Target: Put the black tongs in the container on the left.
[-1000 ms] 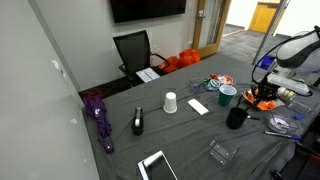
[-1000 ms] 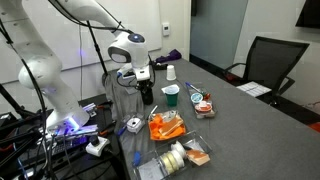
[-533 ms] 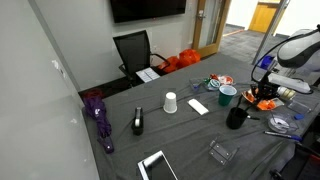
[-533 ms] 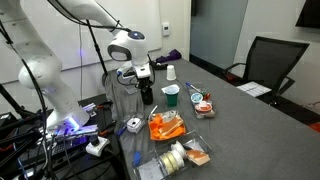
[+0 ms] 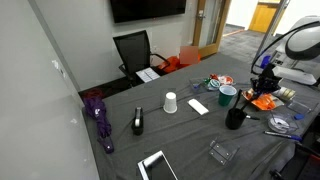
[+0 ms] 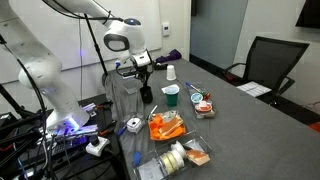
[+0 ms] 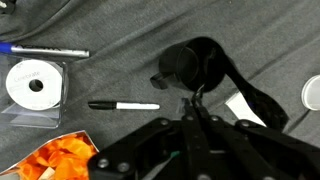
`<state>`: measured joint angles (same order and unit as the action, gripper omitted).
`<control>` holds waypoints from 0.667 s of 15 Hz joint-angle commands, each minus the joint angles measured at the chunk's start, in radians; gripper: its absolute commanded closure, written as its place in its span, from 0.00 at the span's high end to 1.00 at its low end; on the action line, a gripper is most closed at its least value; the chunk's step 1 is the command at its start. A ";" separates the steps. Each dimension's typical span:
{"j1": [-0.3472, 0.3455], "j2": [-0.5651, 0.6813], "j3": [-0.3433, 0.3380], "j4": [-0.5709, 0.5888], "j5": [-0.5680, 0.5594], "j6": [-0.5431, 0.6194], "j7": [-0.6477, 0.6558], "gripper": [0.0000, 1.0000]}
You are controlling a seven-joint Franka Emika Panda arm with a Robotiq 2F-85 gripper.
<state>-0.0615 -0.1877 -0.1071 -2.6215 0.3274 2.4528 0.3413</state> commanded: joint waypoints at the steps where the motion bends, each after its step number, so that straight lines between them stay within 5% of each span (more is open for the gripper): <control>1: -0.004 -0.074 0.020 -0.003 0.001 -0.064 -0.014 0.01; 10: 0.015 -0.166 0.016 -0.011 0.051 -0.118 -0.086 0.01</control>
<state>-0.0536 -0.3231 -0.0854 -2.6215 0.3411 2.3714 0.3101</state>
